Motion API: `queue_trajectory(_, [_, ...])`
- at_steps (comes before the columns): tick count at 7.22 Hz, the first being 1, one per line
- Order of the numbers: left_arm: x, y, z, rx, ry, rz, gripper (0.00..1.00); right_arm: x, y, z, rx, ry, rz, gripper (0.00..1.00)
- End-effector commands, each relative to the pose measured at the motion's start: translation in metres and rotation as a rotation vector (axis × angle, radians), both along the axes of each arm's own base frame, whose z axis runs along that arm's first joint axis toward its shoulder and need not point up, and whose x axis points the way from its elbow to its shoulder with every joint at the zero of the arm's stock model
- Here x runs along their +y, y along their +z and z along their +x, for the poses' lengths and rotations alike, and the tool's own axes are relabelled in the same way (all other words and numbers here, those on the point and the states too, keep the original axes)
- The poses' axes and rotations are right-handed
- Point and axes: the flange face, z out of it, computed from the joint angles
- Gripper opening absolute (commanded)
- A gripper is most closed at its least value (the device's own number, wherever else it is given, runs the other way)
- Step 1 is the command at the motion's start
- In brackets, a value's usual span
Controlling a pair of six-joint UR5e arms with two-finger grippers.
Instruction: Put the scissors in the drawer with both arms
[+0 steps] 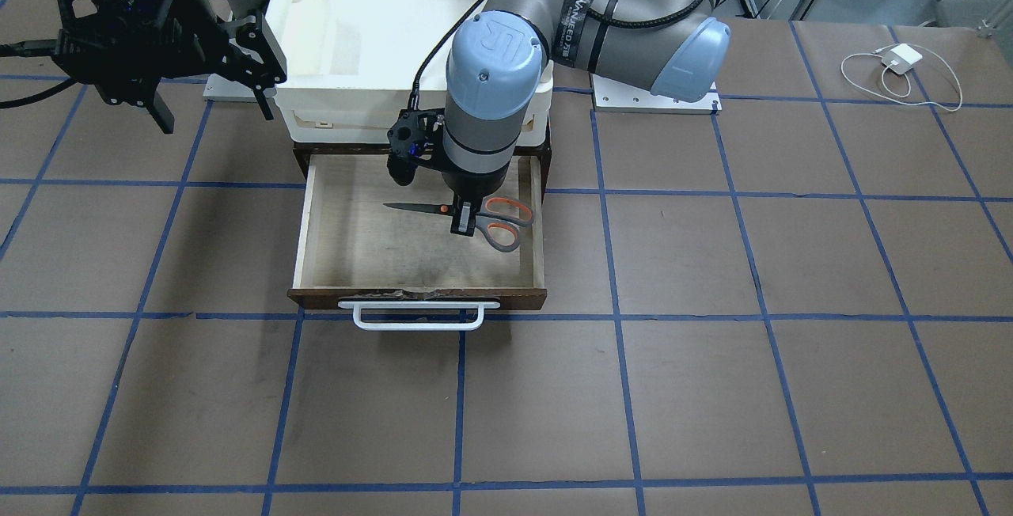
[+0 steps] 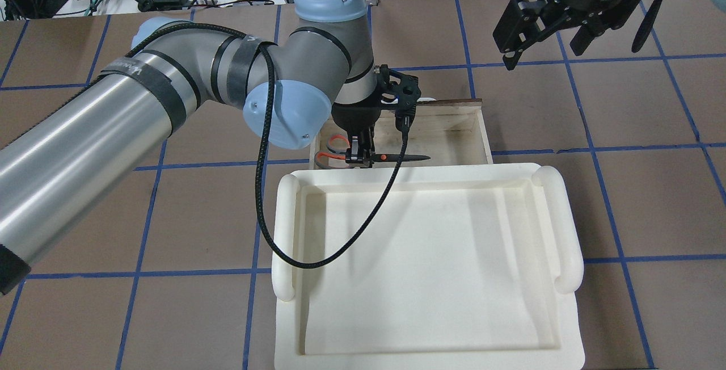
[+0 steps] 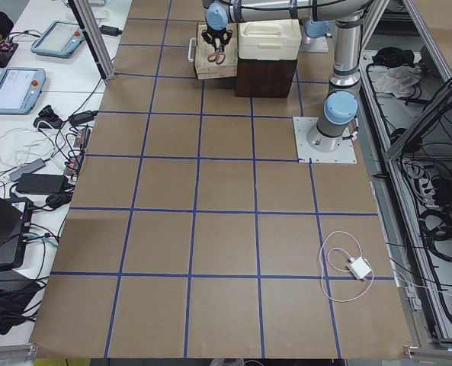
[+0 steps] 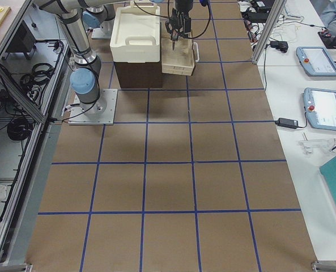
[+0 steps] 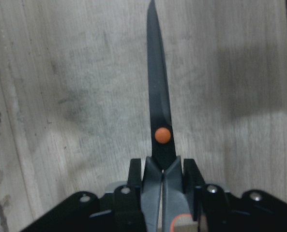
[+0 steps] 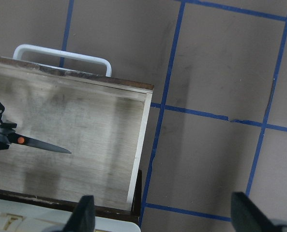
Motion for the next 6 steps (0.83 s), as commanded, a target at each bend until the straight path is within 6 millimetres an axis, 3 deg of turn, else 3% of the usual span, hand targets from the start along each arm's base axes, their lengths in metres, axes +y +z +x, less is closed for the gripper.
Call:
queue_trajectory(1, [0.001,-0.004,-0.003,-0.004,0.033,0.010,0.61,0.000,-0.006,-0.003,0.021,-0.081,-0.010,1.00])
queue_trajectory(2, [0.003,0.003,-0.003,-0.009,0.102,0.007,0.83,0.000,-0.008,-0.006,0.048,-0.055,-0.005,1.00])
queue_trajectory(4, [-0.001,0.033,0.005,-0.005,0.264,-0.028,0.85,0.005,-0.001,-0.008,0.054,-0.064,-0.018,1.00])
queue_trajectory(6, [-0.012,0.087,0.035,0.013,0.576,-0.095,0.85,0.006,-0.001,-0.004,0.034,-0.065,-0.016,1.00])
